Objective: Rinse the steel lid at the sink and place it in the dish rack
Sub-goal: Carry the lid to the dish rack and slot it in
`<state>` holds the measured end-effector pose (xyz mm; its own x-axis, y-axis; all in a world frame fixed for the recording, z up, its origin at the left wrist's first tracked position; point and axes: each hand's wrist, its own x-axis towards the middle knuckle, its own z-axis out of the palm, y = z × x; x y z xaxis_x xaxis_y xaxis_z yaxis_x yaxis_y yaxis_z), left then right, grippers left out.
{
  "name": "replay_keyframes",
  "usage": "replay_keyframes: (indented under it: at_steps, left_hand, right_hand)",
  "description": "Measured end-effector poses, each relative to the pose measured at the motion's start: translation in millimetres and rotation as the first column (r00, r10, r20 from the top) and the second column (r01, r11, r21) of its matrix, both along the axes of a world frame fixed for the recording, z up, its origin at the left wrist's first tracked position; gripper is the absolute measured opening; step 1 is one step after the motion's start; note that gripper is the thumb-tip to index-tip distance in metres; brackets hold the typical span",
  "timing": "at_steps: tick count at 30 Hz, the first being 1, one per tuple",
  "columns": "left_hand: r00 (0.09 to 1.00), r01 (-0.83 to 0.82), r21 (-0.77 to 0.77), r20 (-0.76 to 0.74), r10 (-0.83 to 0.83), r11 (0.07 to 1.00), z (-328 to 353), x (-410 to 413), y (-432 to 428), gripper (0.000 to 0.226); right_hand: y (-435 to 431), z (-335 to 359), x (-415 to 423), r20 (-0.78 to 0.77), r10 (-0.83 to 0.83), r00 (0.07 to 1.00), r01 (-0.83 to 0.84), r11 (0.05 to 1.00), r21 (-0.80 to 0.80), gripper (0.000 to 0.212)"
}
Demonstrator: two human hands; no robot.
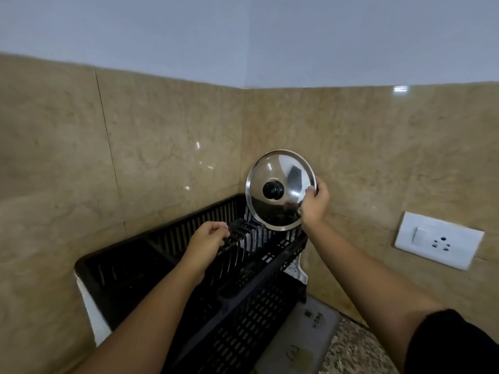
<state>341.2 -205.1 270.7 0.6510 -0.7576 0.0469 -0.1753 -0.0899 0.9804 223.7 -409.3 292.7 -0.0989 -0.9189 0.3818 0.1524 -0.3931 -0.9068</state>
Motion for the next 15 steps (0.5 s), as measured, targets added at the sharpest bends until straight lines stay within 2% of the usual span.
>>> replay_keyframes:
  at_steps: [7, 15]
  left_hand:
    - [1.000, -0.002, -0.026, -0.022, 0.001, 1.000, -1, 3, -1, 0.011]
    - [1.000, -0.010, -0.019, -0.023, 0.010, 1.000, -4, 1, -1, 0.015]
  right_hand:
    - [-32, -36, 21, -0.041, 0.040, 0.998, -0.036, 0.994, 0.104, 0.032]
    - [-31, -39, 23, -0.094, 0.030, 0.995, -0.014, 0.986, 0.165, 0.031]
